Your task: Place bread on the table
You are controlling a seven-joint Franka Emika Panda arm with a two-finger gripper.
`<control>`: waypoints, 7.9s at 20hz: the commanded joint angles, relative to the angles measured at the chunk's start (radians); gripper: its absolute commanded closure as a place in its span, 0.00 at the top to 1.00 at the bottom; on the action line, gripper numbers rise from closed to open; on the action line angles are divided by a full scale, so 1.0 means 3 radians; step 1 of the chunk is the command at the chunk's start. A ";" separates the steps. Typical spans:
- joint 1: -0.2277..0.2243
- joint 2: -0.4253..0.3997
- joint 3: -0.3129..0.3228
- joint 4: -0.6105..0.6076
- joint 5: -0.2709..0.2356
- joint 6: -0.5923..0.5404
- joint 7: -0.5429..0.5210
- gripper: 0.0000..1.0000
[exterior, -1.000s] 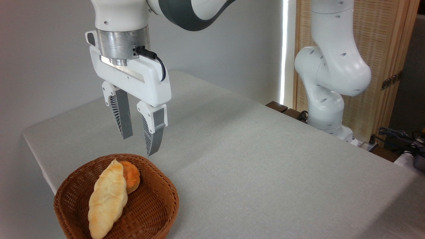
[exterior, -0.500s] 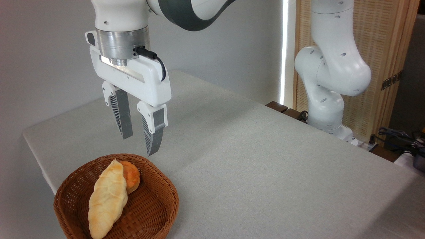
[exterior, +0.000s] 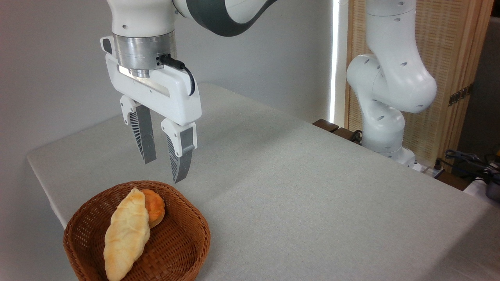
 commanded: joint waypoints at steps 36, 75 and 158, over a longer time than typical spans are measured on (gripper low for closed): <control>-0.0016 0.0006 0.0032 0.0086 -0.0048 -0.0114 -0.0033 1.00; -0.0047 0.0844 -0.0086 0.0056 0.0069 0.1271 -0.2129 1.00; -0.0221 -0.0536 -0.0506 -0.0982 0.0095 0.0029 -0.0253 1.00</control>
